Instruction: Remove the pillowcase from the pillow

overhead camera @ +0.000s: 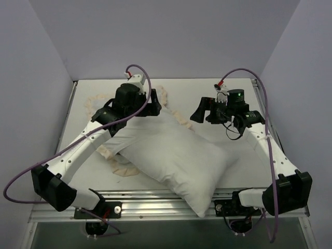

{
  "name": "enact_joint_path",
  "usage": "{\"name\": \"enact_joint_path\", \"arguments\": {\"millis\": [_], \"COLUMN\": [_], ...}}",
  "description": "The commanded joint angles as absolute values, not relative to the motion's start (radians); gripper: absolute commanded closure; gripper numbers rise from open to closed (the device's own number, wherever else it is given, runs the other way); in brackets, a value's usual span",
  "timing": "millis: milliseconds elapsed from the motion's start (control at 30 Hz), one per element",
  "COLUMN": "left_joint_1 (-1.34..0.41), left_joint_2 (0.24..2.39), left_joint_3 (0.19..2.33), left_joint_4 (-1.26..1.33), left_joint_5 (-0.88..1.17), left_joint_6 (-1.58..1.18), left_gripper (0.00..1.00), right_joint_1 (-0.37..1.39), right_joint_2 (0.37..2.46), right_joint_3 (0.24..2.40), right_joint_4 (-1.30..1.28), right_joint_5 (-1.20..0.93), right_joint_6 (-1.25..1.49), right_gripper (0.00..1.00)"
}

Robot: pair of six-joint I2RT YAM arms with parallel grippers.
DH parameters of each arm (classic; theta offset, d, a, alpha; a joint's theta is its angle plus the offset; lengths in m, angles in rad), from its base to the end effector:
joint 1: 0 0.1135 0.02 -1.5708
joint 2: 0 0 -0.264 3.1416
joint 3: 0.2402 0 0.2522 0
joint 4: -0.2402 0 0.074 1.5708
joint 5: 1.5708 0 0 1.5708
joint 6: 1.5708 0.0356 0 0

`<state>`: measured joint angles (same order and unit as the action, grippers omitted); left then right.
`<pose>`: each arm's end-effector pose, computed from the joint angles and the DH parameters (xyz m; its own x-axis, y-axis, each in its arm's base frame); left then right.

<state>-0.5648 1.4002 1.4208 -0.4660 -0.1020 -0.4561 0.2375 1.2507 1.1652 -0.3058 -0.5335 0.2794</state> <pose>0.2702 -0.1669 0.3916 -0.5270 -0.1847 -0.8295 0.2481 0.9001 -0.3581 0.2707 0.0841 0.3630 -0.5382 0.1140 -0.8351 -0.5317 0.7228 0.4414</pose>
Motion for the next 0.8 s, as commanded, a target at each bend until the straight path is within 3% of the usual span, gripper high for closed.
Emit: {"name": "enact_joint_path", "arguments": {"millis": [0, 367, 633, 767], "left_joint_1": [-0.633, -0.635, -0.627, -0.626], "left_joint_2": [1.393, 1.128, 1.095, 1.080], "left_joint_3": [1.379, 0.760, 0.611, 0.586], "left_joint_4": [-0.499, -0.417, -0.348, -0.350], "left_joint_5": [-0.190, -0.207, -0.130, -0.138], "left_joint_6": [-0.461, -0.712, -0.845, -0.867], "left_gripper": [0.03, 0.03, 0.03, 0.03], "right_joint_1": [0.235, 0.428, 0.449, 0.474], "right_joint_2": [1.307, 1.416, 1.422, 1.465], "right_joint_3": [1.085, 0.940, 1.005, 1.035], "right_joint_4": [-0.186, -0.072, -0.052, -0.045], "right_joint_5": [-0.675, -0.678, -0.627, -0.701], "right_joint_6": [0.392, 0.368, 0.362, 0.368], "right_gripper": [0.05, 0.02, 0.02, 0.02]}}
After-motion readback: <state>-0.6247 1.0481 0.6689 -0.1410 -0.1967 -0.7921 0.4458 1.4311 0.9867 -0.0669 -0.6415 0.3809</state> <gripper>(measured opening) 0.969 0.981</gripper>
